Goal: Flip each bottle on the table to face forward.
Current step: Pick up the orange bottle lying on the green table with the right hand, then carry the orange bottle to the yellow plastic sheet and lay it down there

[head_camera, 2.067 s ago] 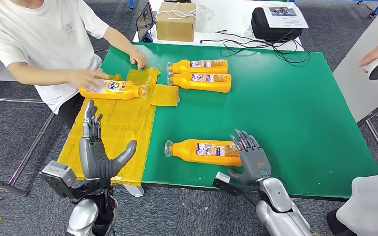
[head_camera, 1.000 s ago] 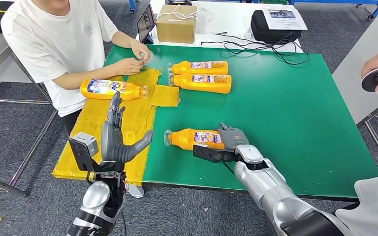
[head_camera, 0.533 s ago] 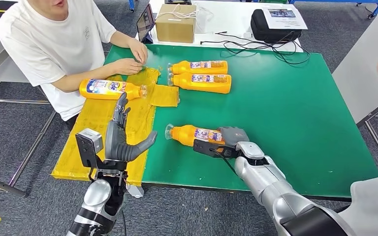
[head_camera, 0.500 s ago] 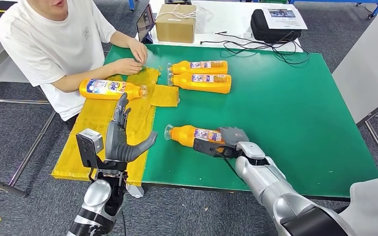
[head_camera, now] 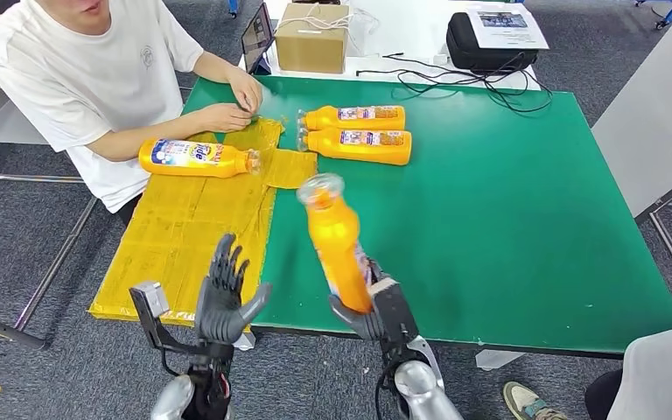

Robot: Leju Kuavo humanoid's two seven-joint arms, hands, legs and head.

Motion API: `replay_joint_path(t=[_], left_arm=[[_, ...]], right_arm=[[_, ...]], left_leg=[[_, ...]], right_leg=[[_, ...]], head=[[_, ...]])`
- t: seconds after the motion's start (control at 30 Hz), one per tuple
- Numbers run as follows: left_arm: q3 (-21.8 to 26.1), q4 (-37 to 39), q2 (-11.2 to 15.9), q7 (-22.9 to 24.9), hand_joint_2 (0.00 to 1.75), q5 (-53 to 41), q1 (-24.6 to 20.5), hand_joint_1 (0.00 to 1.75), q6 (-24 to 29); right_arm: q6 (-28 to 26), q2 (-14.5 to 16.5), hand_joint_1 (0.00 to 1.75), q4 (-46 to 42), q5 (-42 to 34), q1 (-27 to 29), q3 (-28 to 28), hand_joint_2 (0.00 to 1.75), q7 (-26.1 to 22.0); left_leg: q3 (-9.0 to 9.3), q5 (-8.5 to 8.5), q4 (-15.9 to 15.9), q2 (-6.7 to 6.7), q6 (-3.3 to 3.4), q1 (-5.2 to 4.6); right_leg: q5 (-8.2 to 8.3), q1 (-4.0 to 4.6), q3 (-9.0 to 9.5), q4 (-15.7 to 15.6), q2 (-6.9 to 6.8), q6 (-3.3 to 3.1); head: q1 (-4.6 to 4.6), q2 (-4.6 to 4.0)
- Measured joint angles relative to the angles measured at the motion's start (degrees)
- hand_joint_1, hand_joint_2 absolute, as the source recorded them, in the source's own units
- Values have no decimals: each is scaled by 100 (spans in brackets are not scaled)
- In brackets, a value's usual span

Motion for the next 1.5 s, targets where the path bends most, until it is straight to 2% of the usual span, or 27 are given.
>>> replay_joint_path(t=[0.17,0.33,0.47,0.63,0.83,1.1,1.13,1.23,1.27,1.3,1.37,1.43,1.5], left_arm=[[-213,111,48,-132,175,61,236,0,-144],[-451,191,116,-199,175,-23,304,0,-455],[-719,231,182,-271,175,-82,287,0,-764],[-867,285,195,-291,175,-207,104,0,-654],[-843,359,125,-204,175,-233,-180,0,-582],[-779,391,68,-192,175,-194,-248,0,-605],[-763,391,62,-199,175,-184,-249,22,-624],[-697,391,54,-221,175,-124,-248,153,-745],[-675,391,54,-224,175,-73,-244,175,-817],[-652,391,54,-225,175,1,-236,175,-912],[-590,392,54,-230,175,157,-210,175,-1144],[-534,394,54,-240,175,262,-187,175,-1335],[-507,395,54,-254,175,324,-172,175,-1476]], right_arm=[[-188,-9,175,-790,-145,324,3,175,-14],[-154,-45,175,-1042,112,337,60,175,2],[141,-138,175,-863,787,147,374,175,40],[320,-238,175,-326,1510,-144,1052,175,28],[314,-312,175,-34,1676,-362,1469,175,-9],[340,-328,175,145,1696,-484,1667,175,-15],[350,-329,175,174,1696,-505,1696,175,-16],[390,-329,175,262,1669,-580,1786,175,-21],[402,-329,175,286,1653,-604,1812,175,-22],[418,-329,168,305,1632,-623,1837,175,-23],[464,-329,82,326,1571,-653,1875,175,-25],[523,-327,1,334,1478,-664,1904,87,-22],[570,-312,0,336,1366,-655,1914,0,-6]], left_leg=[[-2,-2,0,0,2,-6],[0,0,0,0,2,-5],[1,1,0,1,2,-5],[0,3,0,-4,2,-4],[1,4,1,-3,3,-6],[1,3,1,-2,3,-6],[1,3,1,-2,3,-5],[1,3,1,-1,3,-5],[1,3,1,-1,3,-5],[1,3,1,0,3,-5],[1,3,1,0,3,-5],[1,3,1,0,3,-5],[1,3,1,0,3,-6]], right_leg=[[-4,-7,-2,-1,0,8],[-3,-7,1,0,0,8],[-2,-6,1,0,1,8],[-5,-6,2,0,-4,11],[-4,-8,4,0,-4,12],[-5,-7,0,0,-3,12],[-5,-7,0,0,-2,12],[-5,-7,-1,0,-1,12],[-5,-7,-1,0,-1,12],[-5,-7,-1,0,-1,12],[-4,-7,-1,0,-1,12],[-4,-8,0,0,-1,12],[-5,-8,0,0,-2,12]], head=[[0,0],[-1,0],[-1,0],[-1,0],[0,0],[-1,0],[-1,0],[-1,0],[-1,0],[-1,0],[-1,0],[-1,0],[-1,0]])
